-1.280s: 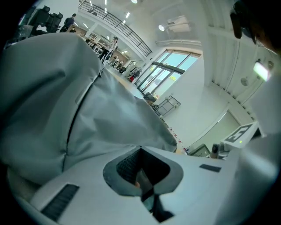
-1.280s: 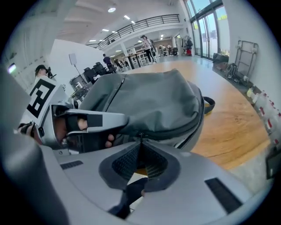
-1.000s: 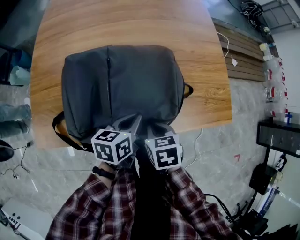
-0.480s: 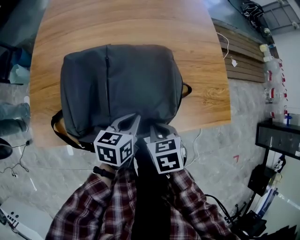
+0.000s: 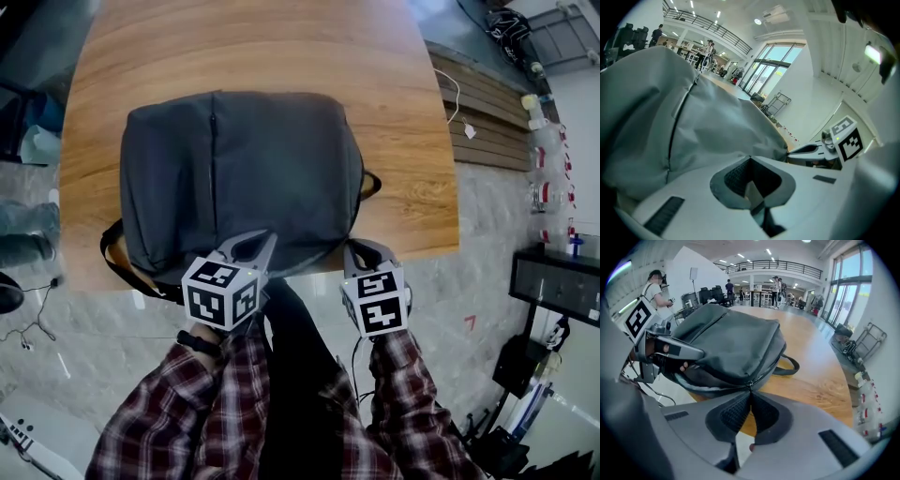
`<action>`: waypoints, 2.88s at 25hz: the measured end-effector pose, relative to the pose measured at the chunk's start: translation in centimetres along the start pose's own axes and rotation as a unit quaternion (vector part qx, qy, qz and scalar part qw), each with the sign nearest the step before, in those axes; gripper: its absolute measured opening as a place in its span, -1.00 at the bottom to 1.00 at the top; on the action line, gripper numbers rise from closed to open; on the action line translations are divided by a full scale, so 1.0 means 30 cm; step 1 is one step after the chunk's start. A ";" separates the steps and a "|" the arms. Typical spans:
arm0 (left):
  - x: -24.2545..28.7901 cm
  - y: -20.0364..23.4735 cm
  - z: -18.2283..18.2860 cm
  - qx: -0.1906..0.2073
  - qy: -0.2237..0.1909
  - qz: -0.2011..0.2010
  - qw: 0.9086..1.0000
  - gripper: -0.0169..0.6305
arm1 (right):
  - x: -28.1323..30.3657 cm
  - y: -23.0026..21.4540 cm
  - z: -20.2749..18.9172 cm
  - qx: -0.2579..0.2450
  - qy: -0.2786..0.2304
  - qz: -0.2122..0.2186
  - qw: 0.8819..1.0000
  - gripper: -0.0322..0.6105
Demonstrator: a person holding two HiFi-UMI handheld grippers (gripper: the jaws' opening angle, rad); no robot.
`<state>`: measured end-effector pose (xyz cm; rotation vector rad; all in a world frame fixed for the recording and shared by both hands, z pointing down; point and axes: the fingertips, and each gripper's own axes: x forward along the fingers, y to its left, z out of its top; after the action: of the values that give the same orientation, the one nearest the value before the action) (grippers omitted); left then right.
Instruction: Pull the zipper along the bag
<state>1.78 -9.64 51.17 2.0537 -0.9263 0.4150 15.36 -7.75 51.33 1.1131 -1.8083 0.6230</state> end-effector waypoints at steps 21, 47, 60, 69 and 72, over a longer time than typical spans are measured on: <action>-0.048 0.110 0.158 0.025 -0.044 0.040 0.998 -0.92 | 0.044 0.563 0.107 -0.041 -0.036 0.218 0.974 -0.84; -0.036 0.035 0.065 0.160 -0.019 0.010 0.987 -0.92 | 0.164 -0.230 0.312 -0.097 -0.032 -0.016 0.995 -0.84; -0.023 0.210 0.155 0.323 0.113 0.018 0.939 -0.92 | 0.046 0.032 0.029 0.014 -0.011 0.074 0.997 -0.84; -0.073 0.129 0.413 0.312 -0.007 0.225 0.923 -0.92 | 0.038 0.343 0.101 0.049 -0.043 0.161 0.985 -0.84; -0.006 -0.017 0.340 0.195 -0.025 0.118 0.973 -0.92 | 0.036 0.393 0.109 0.019 -0.043 0.168 0.985 -0.84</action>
<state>1.68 -17.49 44.62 2.3208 -1.2009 0.7236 3.34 -5.22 51.15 0.8749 -2.0879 0.8199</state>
